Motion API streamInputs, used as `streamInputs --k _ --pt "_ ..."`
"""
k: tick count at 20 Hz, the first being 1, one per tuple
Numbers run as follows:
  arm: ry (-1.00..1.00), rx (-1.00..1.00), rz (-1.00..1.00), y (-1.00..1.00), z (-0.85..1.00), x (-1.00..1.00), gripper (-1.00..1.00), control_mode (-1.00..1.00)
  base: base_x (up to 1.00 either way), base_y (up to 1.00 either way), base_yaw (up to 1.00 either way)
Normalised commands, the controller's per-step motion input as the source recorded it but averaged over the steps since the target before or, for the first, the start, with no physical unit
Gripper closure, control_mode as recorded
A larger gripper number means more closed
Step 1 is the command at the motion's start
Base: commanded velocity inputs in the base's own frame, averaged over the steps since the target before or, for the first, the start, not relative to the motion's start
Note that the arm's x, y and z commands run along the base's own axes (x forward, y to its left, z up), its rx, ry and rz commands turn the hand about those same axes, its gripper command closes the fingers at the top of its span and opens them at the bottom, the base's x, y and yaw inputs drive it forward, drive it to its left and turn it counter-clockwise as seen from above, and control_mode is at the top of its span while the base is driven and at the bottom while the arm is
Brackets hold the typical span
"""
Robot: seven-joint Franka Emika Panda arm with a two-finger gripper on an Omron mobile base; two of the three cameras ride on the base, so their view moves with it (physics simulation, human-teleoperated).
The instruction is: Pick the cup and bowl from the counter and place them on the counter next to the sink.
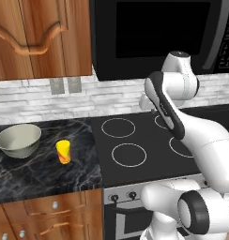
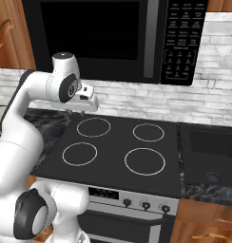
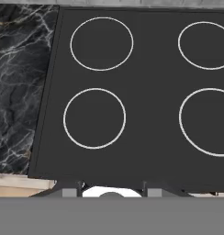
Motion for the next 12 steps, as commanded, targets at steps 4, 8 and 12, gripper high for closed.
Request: streamInputs --k 4,8,12 --pt "0.0 0.0 0.0 0.01 0.0 0.22 -1.0 -1.0 0.0 0.0 0.0" --pt "0.0 0.0 -0.01 0.2 0.0 0.03 -1.0 -1.0 0.0 0.0 0.0" --pt "-0.03 0.0 0.0 0.33 0.0 -0.17 -1.0 -1.0 0.0 0.0 0.0"
